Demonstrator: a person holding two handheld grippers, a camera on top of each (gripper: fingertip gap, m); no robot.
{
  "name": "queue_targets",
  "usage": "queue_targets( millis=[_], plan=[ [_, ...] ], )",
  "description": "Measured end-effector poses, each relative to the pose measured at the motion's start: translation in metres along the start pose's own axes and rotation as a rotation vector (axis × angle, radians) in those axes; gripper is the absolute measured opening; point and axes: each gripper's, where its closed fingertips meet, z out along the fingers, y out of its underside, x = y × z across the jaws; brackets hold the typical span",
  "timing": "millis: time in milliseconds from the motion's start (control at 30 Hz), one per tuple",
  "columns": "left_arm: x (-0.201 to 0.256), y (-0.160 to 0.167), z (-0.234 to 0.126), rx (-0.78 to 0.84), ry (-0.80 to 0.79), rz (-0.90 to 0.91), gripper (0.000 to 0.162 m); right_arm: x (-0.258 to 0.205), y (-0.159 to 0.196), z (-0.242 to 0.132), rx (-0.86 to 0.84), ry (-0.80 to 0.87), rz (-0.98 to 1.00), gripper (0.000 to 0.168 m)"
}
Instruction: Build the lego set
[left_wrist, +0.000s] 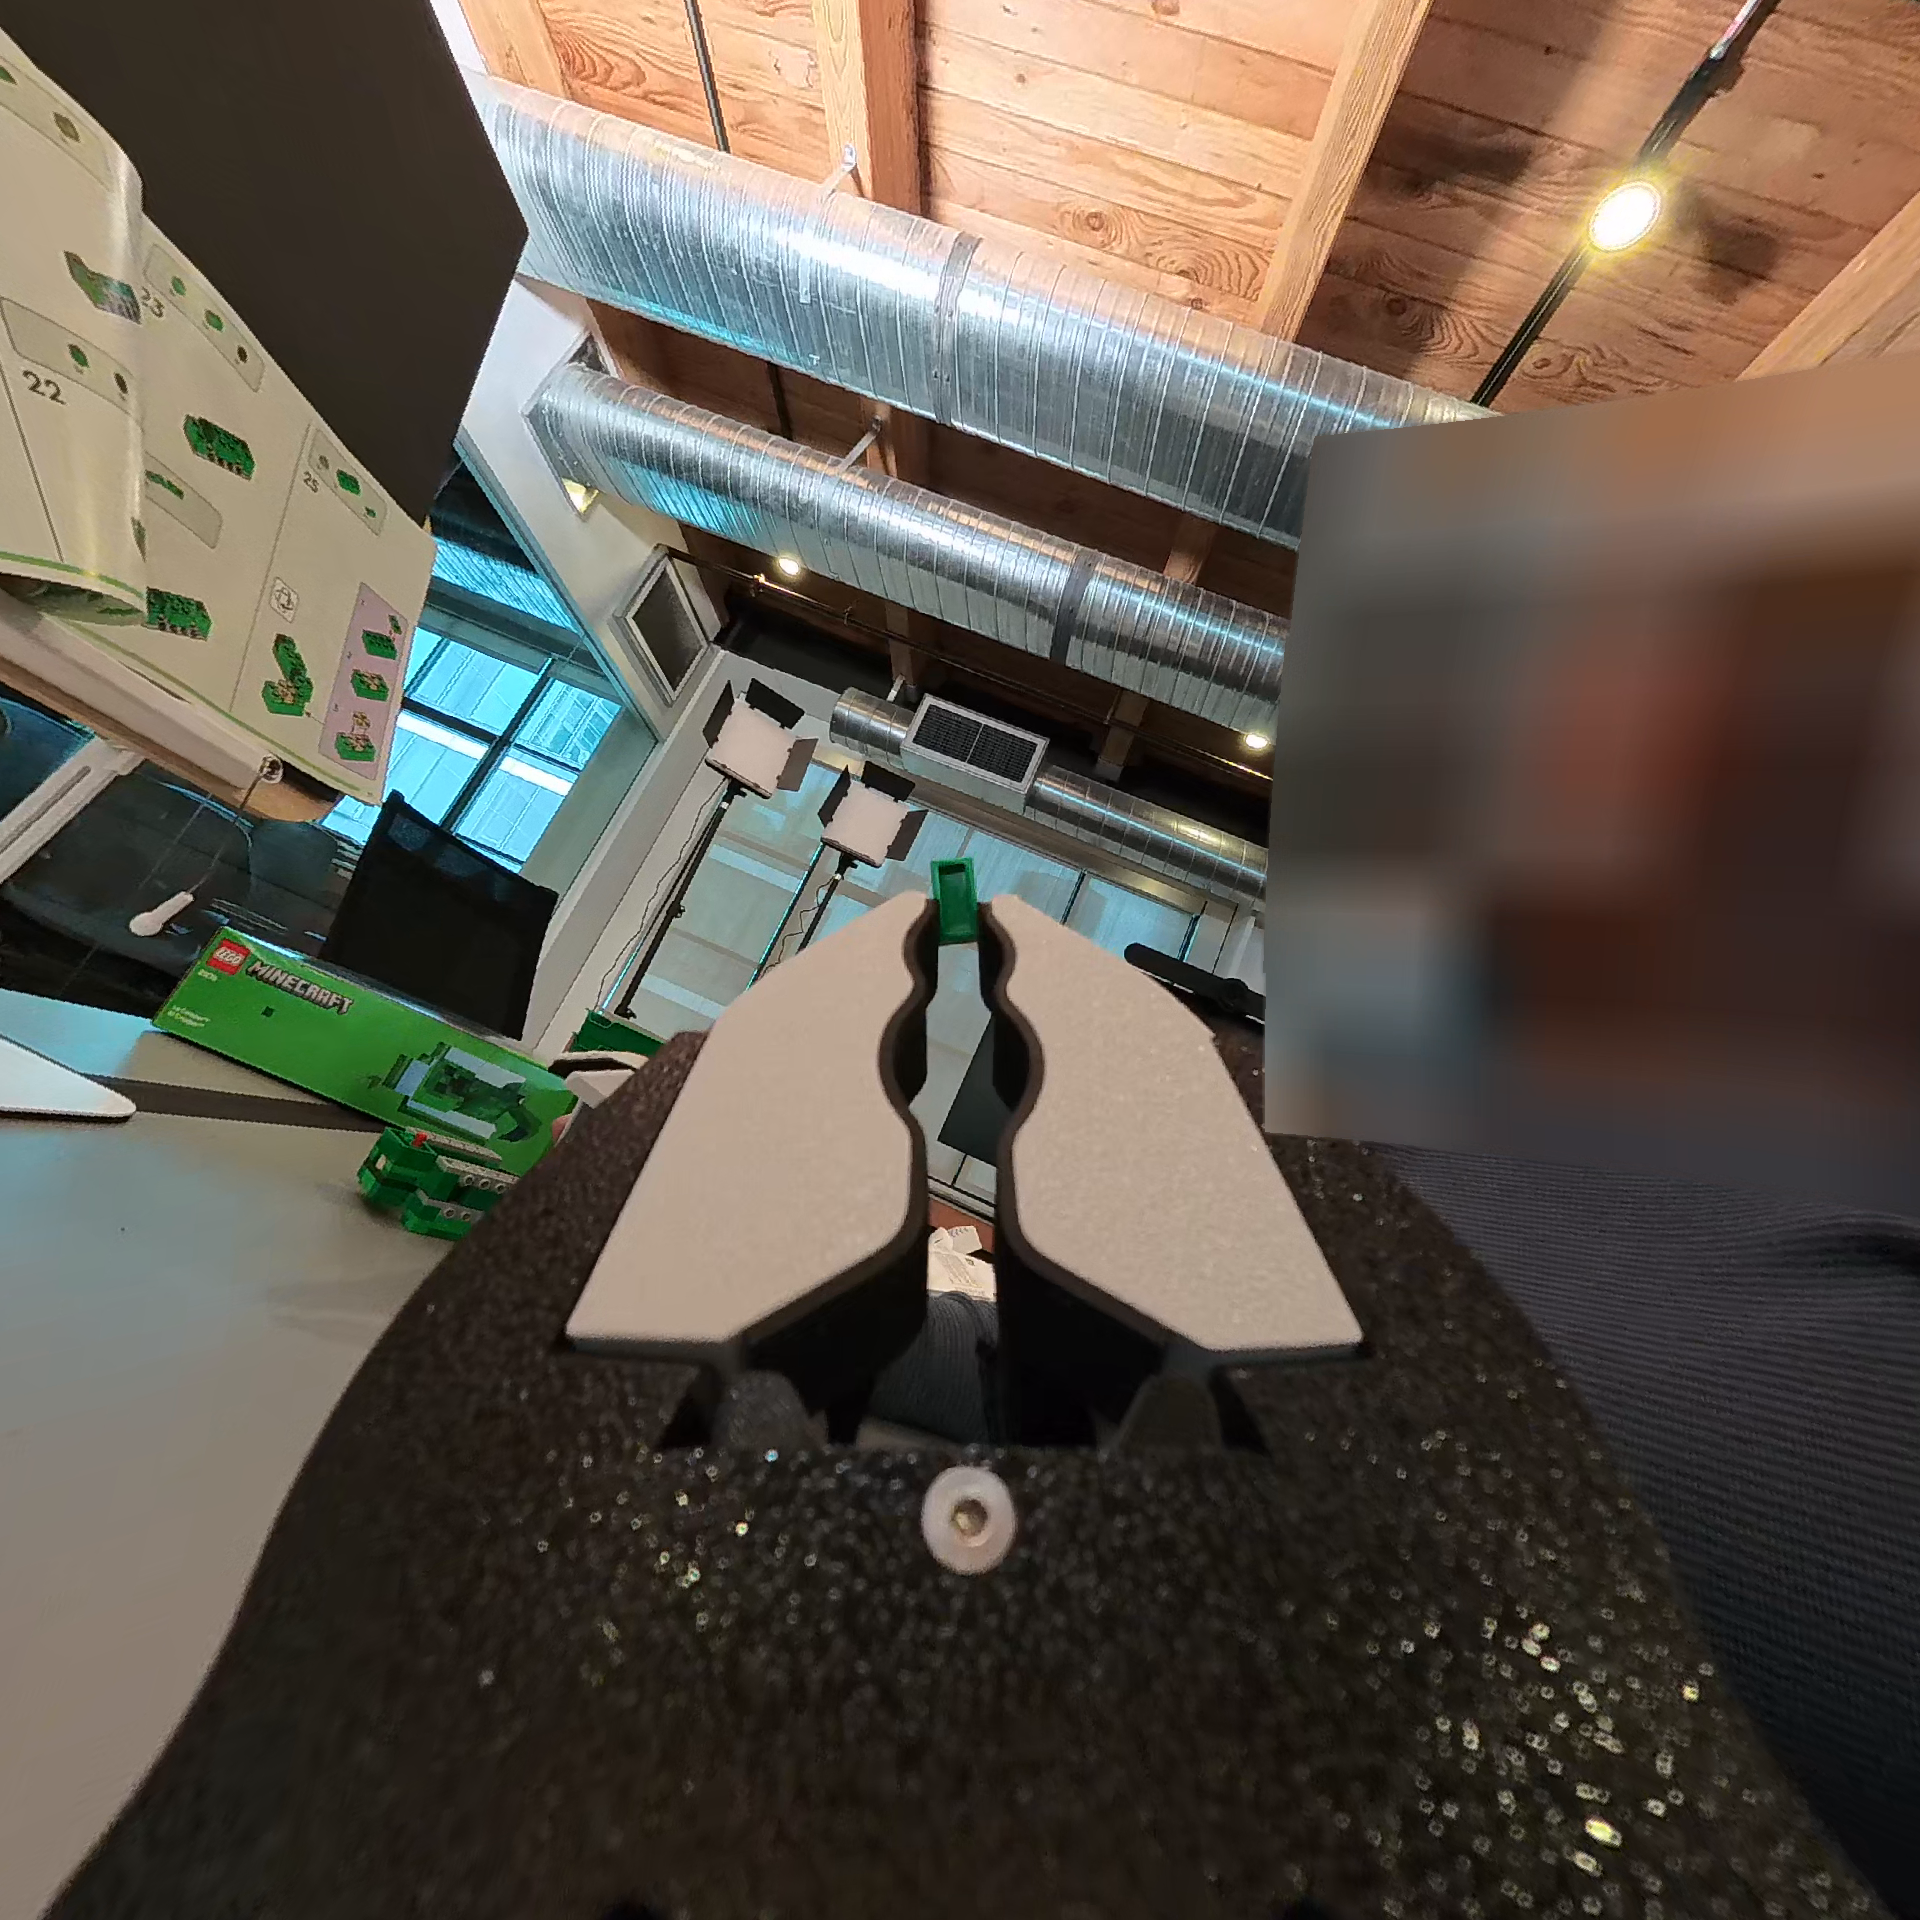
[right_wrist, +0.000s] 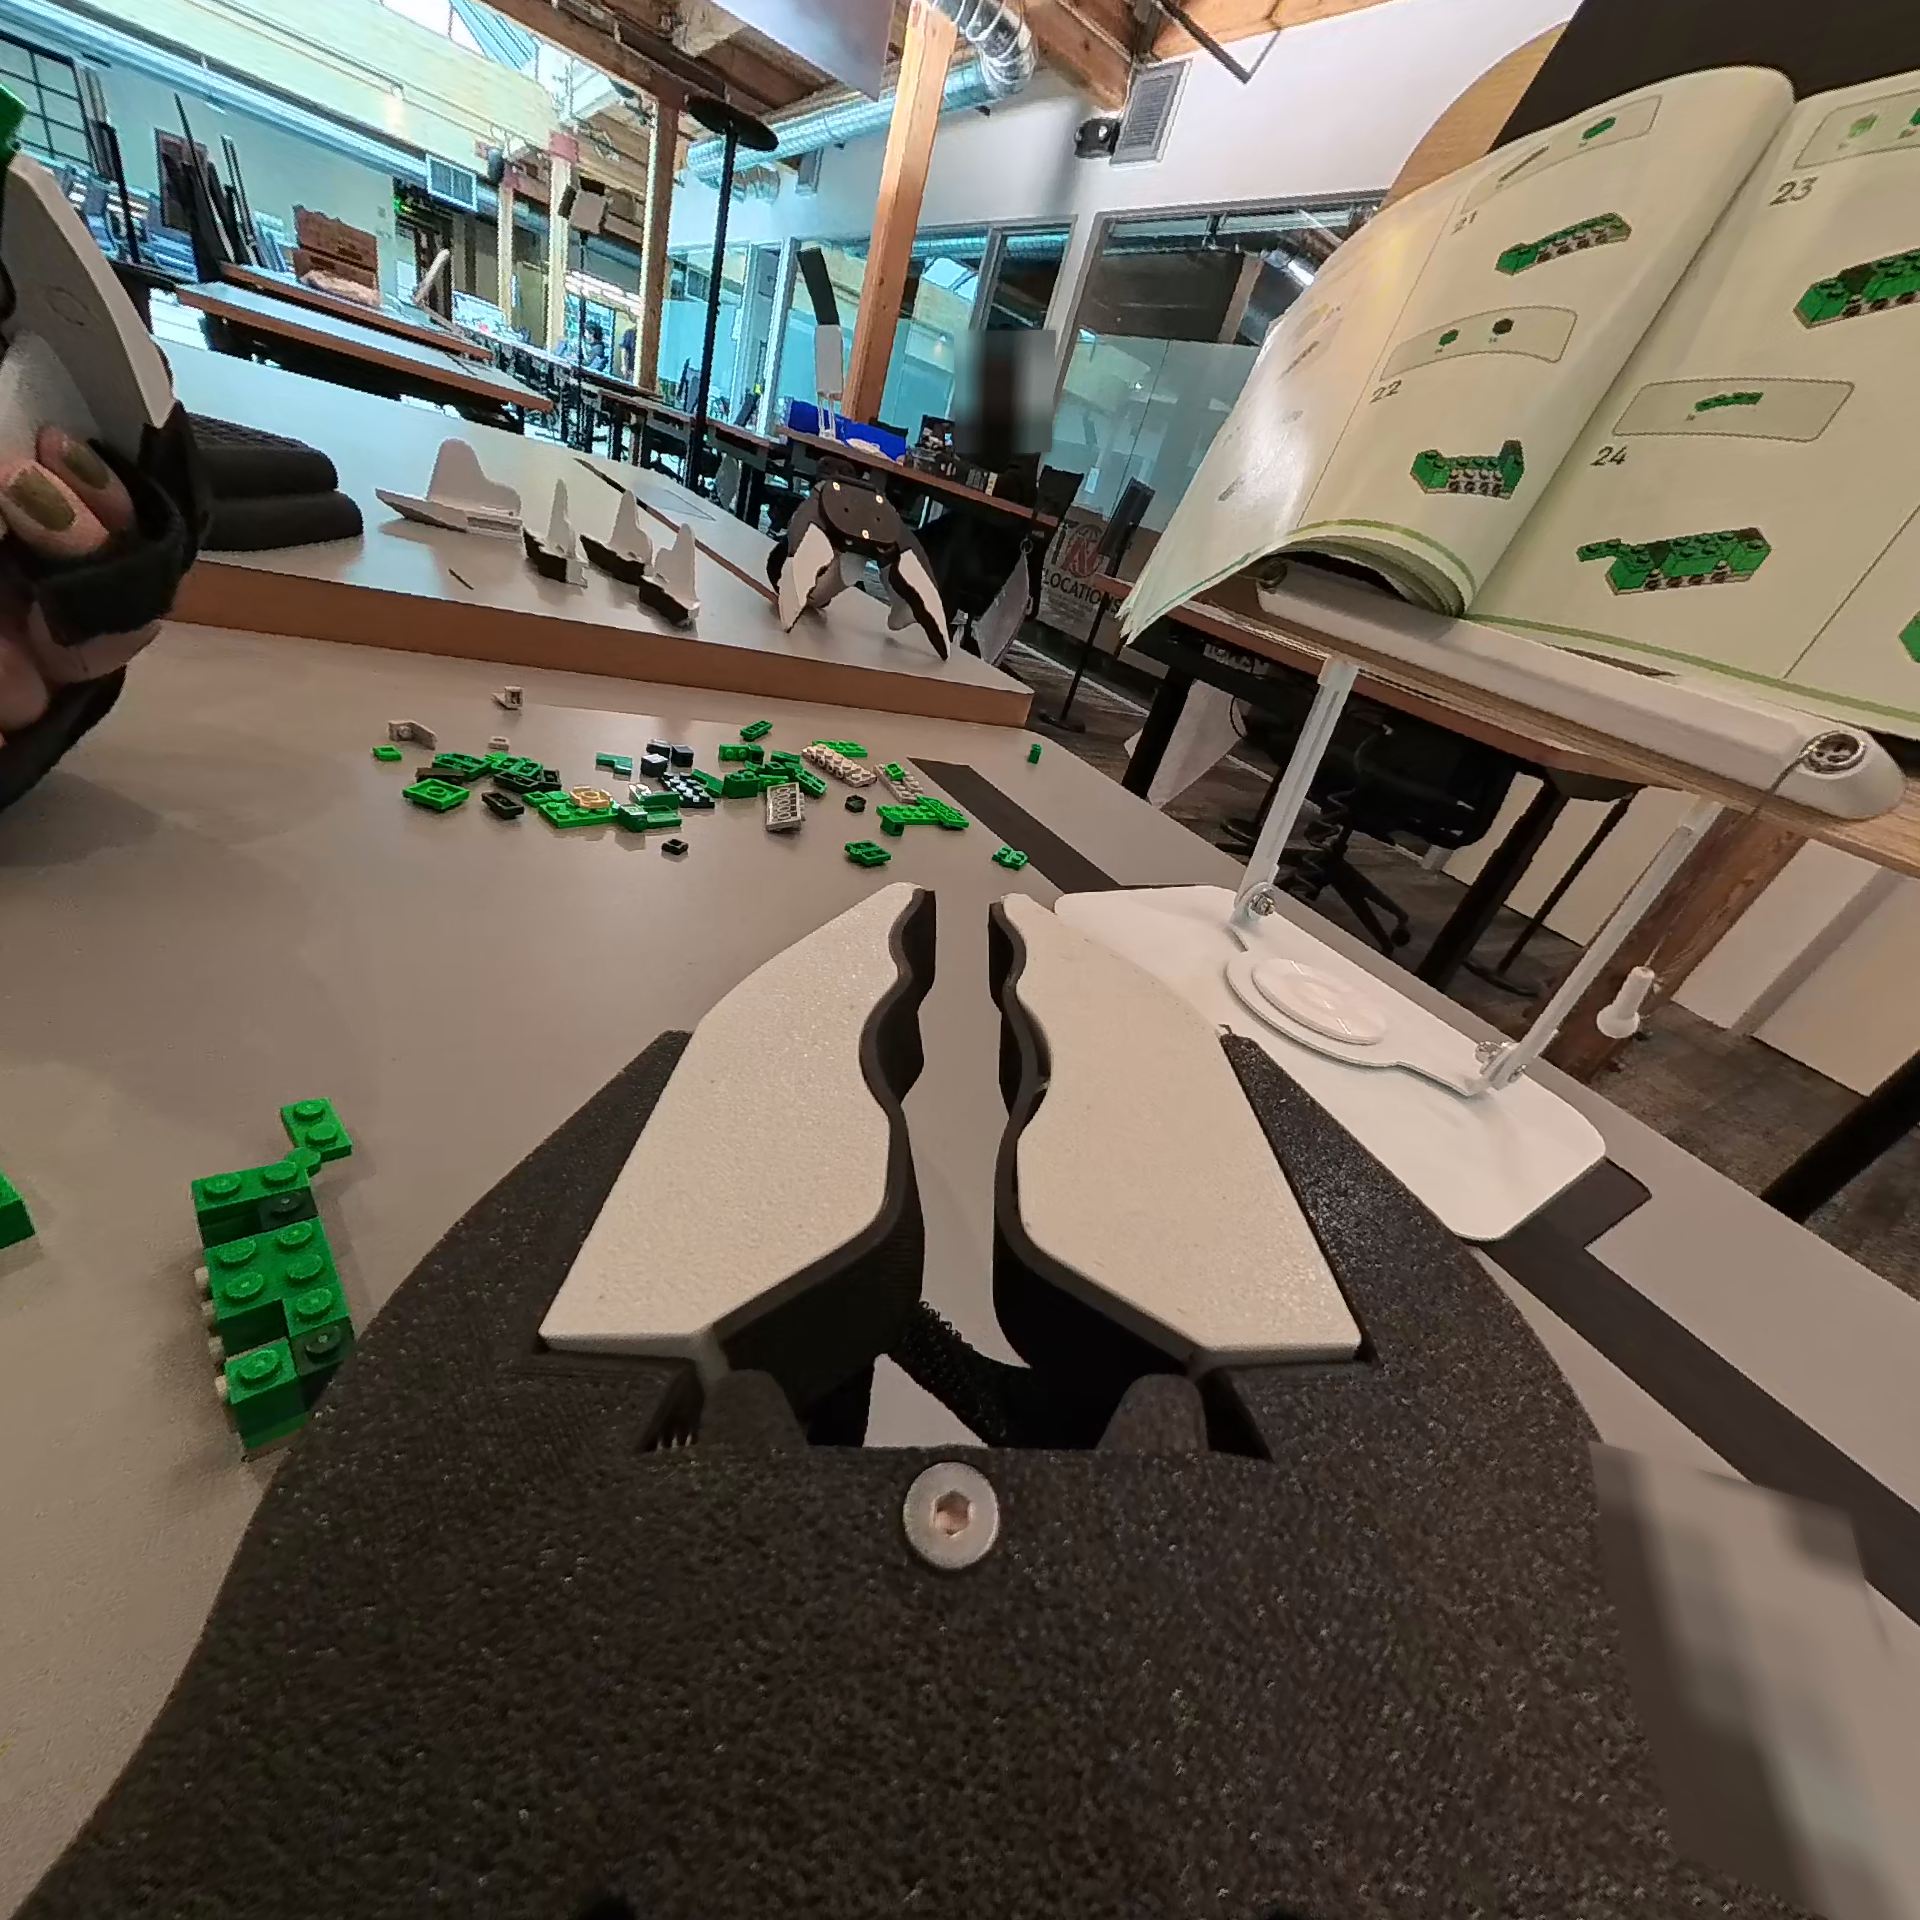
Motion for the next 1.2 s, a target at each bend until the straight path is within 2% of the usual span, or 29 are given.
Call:
queue_targets(
  millis=[167,233,333,433,467,533,600,833,1000,1100,1200],
  plan=[
    [-0.001,-0.002,0.0,-0.002,-0.018,0.014,0.006,0.0,0.0,0.0,0.0,0.0,0.0,0.009],
    [-0.012,-0.001,-0.003,-0.047,-0.125,0.067,0.006,0.0,0.0,0.0,0.002,0.001,0.0,0.009],
    [-0.053,0.008,-0.03,-0.311,-0.565,0.266,0.006,0.0,0.0,0.0,0.003,0.001,0.001,0.009],
    [-0.068,0.007,-0.07,-0.626,-0.984,0.493,0.006,0.0,0.0,0.0,0.003,0.001,0.0,0.009],
    [-0.069,0.007,-0.081,-0.712,-1.071,0.537,0.006,0.0,0.0,0.0,0.001,0.0,-0.001,0.009],
    [-0.074,0.018,-0.101,-0.899,-1.181,0.507,0.006,0.0,0.0,0.0,0.0,-0.001,-0.003,0.009],
    [-0.079,0.032,-0.118,-1.042,-1.229,0.434,0.006,-0.001,0.0,0.0,0.0,-0.002,-0.005,0.009],
    [-0.088,0.043,-0.137,-1.183,-1.284,0.407,0.007,0.0,0.0,0.0,0.001,0.0,-0.003,0.009],
    [-0.092,0.043,-0.145,-1.301,-1.322,0.466,0.007,0.0,0.0,0.0,0.001,-0.002,-0.001,0.009],
    [-0.094,0.048,-0.14,-1.309,-1.284,0.462,0.007,0.0,-0.001,0.0,0.005,0.0,-0.001,0.009],
    [-0.095,0.048,-0.132,-1.278,-1.265,0.468,0.02,0.0,-0.001,0.0,0.005,0.0,0.005,0.009]
  ],
)
